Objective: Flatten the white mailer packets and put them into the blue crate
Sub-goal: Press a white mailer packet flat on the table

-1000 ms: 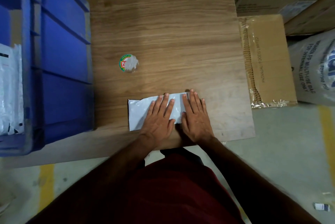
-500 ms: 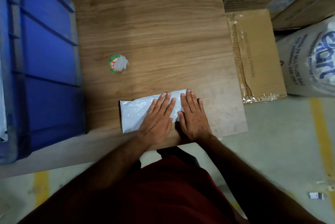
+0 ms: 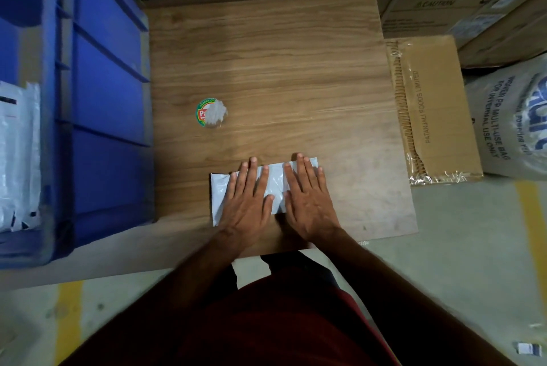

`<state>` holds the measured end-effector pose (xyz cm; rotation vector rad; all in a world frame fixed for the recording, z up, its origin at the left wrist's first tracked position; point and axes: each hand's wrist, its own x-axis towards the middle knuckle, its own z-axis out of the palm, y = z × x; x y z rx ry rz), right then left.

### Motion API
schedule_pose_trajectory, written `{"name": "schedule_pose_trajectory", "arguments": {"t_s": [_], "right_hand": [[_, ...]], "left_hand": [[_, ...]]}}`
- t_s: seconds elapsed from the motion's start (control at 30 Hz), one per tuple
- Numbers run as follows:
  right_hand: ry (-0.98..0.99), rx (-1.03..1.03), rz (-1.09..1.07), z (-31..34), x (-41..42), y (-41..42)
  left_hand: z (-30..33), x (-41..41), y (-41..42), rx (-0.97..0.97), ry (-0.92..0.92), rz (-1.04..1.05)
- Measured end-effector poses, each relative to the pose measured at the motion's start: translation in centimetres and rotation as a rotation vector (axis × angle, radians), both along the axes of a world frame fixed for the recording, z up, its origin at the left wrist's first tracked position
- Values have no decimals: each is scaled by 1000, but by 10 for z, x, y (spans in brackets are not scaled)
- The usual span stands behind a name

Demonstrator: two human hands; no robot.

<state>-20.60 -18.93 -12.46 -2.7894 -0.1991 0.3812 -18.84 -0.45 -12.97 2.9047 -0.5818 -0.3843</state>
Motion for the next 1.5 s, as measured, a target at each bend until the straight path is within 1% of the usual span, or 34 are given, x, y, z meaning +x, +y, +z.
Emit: {"name": "schedule_pose_trajectory", "arguments": {"t_s": [0.13, 0.3, 0.4, 0.47, 0.57, 0.63, 0.73, 0.8, 0.9, 1.03, 1.1, 1.17, 1.2, 1.27, 1.37, 1.5], "right_hand": [[-4, 27, 73, -2, -2, 15], [-5, 18, 58, 1, 0, 23], [-33, 45, 118, 0, 1, 34], [-25, 55, 124, -6, -2, 38], [11, 64, 97, -8, -4, 40], [3, 55, 101, -2, -1, 42], [-28, 55, 170, 2, 2, 54], [-17, 27, 227, -2, 2, 63], [6, 2, 219, -12, -2, 67], [41, 40, 231, -6, 1, 68], [58, 96, 231, 2, 2, 62], [38, 139, 174, 9, -2, 44], [14, 141, 142, 12, -8, 33], [-24, 100, 140, 16, -21, 12], [-16, -5, 235, 20, -29, 2], [-10, -102, 172, 22, -18, 17]], "left_hand": [[-6, -4, 12, -10, -11, 70], [-1, 1, 19, -42, -21, 20], [0, 0, 31, 9, -55, 30], [-1, -3, 38, 40, -32, 24], [1, -2, 42, 7, 19, 3], [6, 2, 45, -28, 4, -13], [2, 0, 61, -57, -39, 57], [-3, -5, 74, -65, -18, 102], [-11, -12, 83, -10, 1, 57], [-2, -10, 78, 39, -15, 78], [2, -13, 80, 47, -44, -24], [3, -16, 83, 47, -92, -188], [2, -17, 83, 51, -103, -237], [-1, -13, 81, 51, -132, -260], [-3, -4, 77, 71, -175, -274], [3, 4, 77, -2, -169, -316]]}}
